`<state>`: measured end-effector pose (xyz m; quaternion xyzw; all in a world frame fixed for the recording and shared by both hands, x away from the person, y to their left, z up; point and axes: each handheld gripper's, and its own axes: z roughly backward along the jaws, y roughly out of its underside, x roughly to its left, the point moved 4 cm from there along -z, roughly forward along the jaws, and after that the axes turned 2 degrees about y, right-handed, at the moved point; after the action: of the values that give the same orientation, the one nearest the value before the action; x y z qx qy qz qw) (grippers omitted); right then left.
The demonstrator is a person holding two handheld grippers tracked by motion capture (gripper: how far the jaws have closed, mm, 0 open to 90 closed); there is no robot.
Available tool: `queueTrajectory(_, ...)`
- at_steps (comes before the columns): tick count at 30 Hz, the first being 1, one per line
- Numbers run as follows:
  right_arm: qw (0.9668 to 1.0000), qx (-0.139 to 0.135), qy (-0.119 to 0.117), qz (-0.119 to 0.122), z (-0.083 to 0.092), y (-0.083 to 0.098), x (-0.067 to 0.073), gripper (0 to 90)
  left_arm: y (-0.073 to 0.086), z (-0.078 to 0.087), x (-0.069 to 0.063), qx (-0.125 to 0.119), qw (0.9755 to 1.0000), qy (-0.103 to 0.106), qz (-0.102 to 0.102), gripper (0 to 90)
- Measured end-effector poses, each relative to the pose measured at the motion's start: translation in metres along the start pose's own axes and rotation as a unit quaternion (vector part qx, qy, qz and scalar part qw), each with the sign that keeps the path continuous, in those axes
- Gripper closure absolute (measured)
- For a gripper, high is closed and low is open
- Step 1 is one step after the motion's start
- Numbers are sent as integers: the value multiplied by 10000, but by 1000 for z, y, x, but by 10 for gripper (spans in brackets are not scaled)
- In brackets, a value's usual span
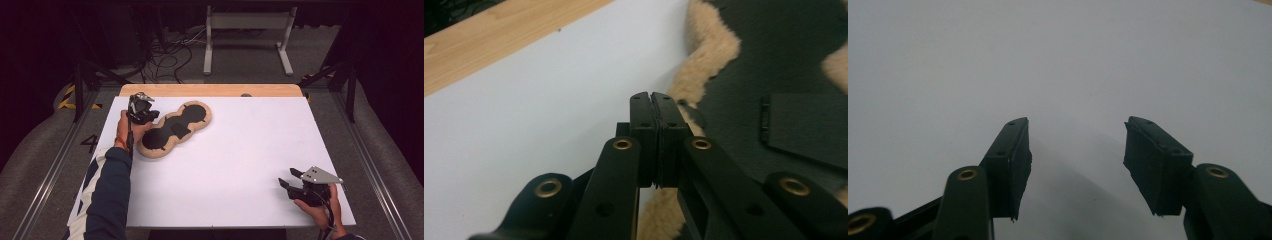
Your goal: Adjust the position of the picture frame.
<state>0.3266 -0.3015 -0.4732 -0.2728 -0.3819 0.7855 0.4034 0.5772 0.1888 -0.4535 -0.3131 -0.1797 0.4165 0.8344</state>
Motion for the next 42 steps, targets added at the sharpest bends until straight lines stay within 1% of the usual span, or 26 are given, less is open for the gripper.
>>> queueTrajectory(4, 9999, 106, 53, -12, 1, 3, 2, 445, 1, -14, 5, 205, 9998, 15, 75, 898)
queueTrajectory(8, 9999, 148, 45, 16, 3, 5, 4, 437, -2, -22, 7, 276, 9996, 63, 33, 885)
queueTrajectory(9, 9999, 148, 45, 16, 3, 5, 4, 437, -5, -25, 7, 275, 9996, 87, 2, 885)
queueTrajectory(10, 9998, 190, 21, 1, 4, 7, 4, 429, -7, -30, 5, 367, 9992, 102, -71, 878)
queueTrajectory(11, 9998, 190, 21, 1, 4, 7, 4, 429, -7, -30, 5, 367, 9992, 102, -71, 878)
queueTrajectory(13, 9998, 221, 32, 7, 5, 9, 4, 429, -6, -39, 2, 535, 9983, 200, -110, 881)
queueTrajectory(14, 9998, 207, 7, 14, 8, 11, 4, 421, -8, -40, 0, 538, 9982, 174, -206, 897)
queueTrajectory(15, 9998, 207, 7, 14, 8, 11, 4, 421, -8, -40, 0, 538, 9982, 174, -206, 898)
queueTrajectory(17, 9998, 177, -13, 19, 10, 10, 3, 417, -11, -41, -2, 698, 9967, 107, -400, 900)
queueTrajectory(19, 9999, 130, -13, -29, 13, 8, 1, 416, -13, -41, -3, 773, 9960, 164, -416, 900)
queueTrajectory(20, 9999, 108, -31, -52, 14, 8, 0, 416, -14, -43, -4, 754, 9960, 252, -397, 900)
queueTrajectory(23, 10000, 38, -69, -52, 18, 7, 0, 409, -19, -46, -14, 729, 9955, 350, -497, 900)
queueTrajectory(24, 9999, 2, -95, -54, 19, 6, 0, 407, -20, -48, -18, 687, 9957, 349, -510, 900)
queueTrajectory(25, 9999, -24, -100, -65, 20, 6, -1, 407, -22, -49, -23, 677, 9951, 357, -631, 900)
queueTrajectory(27, 9998, -71, -125, -114, 21, 4, -2, 407, -25, -52, -32, 622, 9946, 400, -726, 900)
queueTrajectory(30, 9998, -71, -136, -107, 21, 4, -3, 407, -28, -54, -48, 566, 9934, 428, -897, 900)
queueTrajectory(32, 9997, -74, -193, -143, 20, 4, -4, 405, -30, -55, -58, 545, 9924, 511, -973, 900)
queueTrajectory(33, 9996, -82, -227, -166, 20, 3, -4, 405, -31, -56, -65, 537, 9907, 501, -1143, 900)
queueTrajectory(34, 9994, -104, -271, -196, 20, 2, -4, 406, -31, -55, -71, 543, 9902, 506, -1183, 900)
queueTrajectory(35, 9993, -117, -287, -199, 19, 2, -4, 405, -31, -55, -80, 535, 9885, 586, -1286, 900)
queueTrajectory(36, 9992, -129, -325, -194, 19, 1, -3, 405, -31, -54, -85, 540, 9879, 646, -1301, 900)
queueTrajectory(38, 9991, -125, -359, -163, 18, -1, -2, 406, -30, -53, -102, 495, 9843, 786, -1499, 900)
queueTrajectory(39, 9991, -115, -382, -151, 17, -1, -1, 405, -29, -52, -107, 485, 9837, 811, -1529, 900)
queueTrajectory(40, 9991, -113, -395, -141, 16, -1, -1, 406, -29, -52, -115, 482, 9822, 857, -1603, 900)
queueTrajectory(41, 9990, -92, -428, -125, 15, -1, 0, 406, -29, -51, -119, 487, 9813, 844, -1661, 900)
queueTrajectory(42, 9989, -73, -450, -118, 14, -1, 1, 406, -28, -50, -122, 502, 9811, 834, -1670, 900)
